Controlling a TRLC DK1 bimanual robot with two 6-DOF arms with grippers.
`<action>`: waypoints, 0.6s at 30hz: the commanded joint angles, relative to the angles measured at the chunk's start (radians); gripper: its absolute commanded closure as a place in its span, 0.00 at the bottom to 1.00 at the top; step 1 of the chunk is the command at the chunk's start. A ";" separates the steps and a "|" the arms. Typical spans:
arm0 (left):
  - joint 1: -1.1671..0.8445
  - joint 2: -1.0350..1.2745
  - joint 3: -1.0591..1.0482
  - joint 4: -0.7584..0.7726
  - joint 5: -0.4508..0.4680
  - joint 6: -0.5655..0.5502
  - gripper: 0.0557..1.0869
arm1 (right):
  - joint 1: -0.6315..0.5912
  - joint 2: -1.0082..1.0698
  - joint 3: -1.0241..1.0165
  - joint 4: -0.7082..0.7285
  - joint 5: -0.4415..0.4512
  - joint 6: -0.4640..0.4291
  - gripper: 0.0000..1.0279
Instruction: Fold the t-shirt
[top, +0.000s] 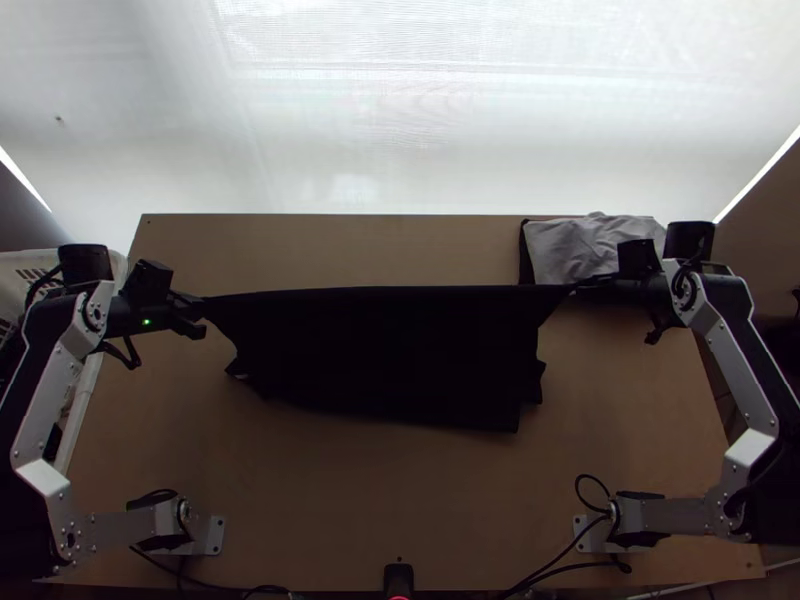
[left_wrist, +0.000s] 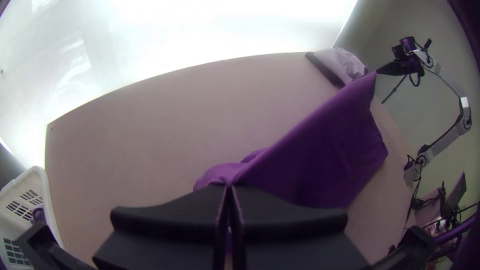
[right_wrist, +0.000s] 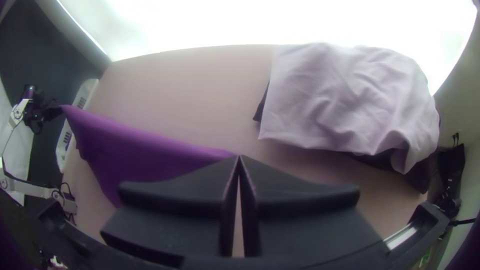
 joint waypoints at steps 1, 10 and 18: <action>-0.066 0.120 0.034 0.035 -0.006 -0.005 0.96 | 0.031 0.122 -0.011 0.109 0.016 0.012 0.97; -0.130 0.218 0.043 0.128 -0.027 -0.047 0.96 | 0.035 0.250 -0.001 0.309 0.097 0.068 0.97; -0.131 0.172 0.025 0.114 -0.029 -0.056 0.96 | 0.000 0.121 -0.044 0.284 0.099 0.147 0.04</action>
